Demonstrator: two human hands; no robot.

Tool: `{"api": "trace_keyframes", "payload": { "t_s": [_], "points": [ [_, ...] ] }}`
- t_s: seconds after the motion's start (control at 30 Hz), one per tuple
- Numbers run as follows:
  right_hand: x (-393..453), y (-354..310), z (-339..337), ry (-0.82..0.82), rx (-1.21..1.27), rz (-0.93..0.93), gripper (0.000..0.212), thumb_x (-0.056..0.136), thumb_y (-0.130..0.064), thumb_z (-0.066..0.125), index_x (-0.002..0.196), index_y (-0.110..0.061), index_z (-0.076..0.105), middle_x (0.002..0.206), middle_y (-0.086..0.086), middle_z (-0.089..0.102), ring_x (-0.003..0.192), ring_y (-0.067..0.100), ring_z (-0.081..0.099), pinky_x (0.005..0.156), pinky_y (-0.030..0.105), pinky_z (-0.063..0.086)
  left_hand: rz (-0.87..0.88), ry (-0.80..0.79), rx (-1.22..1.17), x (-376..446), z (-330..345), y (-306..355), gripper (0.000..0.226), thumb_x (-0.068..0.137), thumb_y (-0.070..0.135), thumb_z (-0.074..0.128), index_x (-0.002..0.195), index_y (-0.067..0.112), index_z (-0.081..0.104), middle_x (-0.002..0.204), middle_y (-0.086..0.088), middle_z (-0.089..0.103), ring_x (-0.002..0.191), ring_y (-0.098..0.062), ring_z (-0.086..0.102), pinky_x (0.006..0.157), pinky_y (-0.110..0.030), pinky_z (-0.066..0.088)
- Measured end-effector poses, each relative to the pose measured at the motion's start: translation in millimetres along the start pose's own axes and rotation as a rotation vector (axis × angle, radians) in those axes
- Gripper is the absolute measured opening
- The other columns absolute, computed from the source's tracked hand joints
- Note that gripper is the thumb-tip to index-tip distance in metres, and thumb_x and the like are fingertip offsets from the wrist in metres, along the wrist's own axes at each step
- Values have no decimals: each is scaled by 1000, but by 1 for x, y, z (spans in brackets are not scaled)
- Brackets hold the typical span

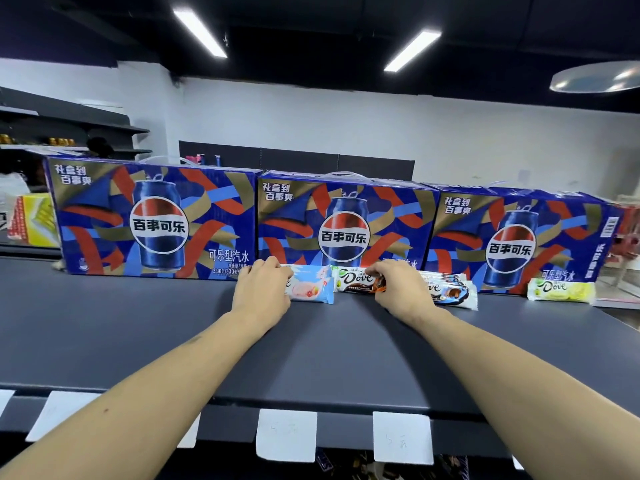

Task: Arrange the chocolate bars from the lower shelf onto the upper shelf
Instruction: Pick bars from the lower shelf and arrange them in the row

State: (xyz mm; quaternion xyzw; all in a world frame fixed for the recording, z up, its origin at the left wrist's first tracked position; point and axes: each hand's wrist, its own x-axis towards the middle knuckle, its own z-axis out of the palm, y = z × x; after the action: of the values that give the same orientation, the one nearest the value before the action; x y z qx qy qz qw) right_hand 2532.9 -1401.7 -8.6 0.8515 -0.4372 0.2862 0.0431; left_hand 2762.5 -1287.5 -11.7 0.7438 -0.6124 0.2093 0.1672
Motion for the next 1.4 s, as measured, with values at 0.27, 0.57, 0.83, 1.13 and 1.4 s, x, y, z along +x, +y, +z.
{"api": "trace_keyframes", "payload": {
  "t_s": [0.27,0.57,0.83,1.13,1.4],
  "points": [
    [6,-6,9,-4,35,26,48,77,1,60,119,-21,66,114,-4,66,109,18,57,94,36,48,35,-17,7,0,-5,2,43,87,27,61,129,25,54,120,0,51,110,-21,49,93,-33,41],
    [-23,-16,-10,13,-14,65,40,81,-7,64,120,-18,65,118,-1,63,114,22,54,95,33,44,135,-6,-89,-10,-13,29,43,88,29,58,130,24,53,122,-1,51,112,-23,48,95,-33,38],
    [-77,-11,-42,-4,-58,161,33,88,-20,61,121,-15,65,122,2,60,117,23,52,94,35,45,199,-20,-177,-46,-26,71,40,90,32,56,129,23,56,124,-3,52,117,-24,46,98,-36,39],
    [-152,-5,-79,-36,31,160,41,95,-43,52,128,-19,61,131,-1,60,125,19,50,99,36,45,178,-69,-163,-99,-60,114,41,92,39,52,131,24,56,125,-3,56,114,-25,54,96,-38,42],
    [-258,-3,-113,-41,142,14,48,97,-42,50,138,-18,54,145,-1,51,136,14,41,111,28,31,146,-61,-133,-193,-72,187,47,92,47,45,134,26,51,126,-2,57,118,-23,51,102,-39,37]
  ]
}}
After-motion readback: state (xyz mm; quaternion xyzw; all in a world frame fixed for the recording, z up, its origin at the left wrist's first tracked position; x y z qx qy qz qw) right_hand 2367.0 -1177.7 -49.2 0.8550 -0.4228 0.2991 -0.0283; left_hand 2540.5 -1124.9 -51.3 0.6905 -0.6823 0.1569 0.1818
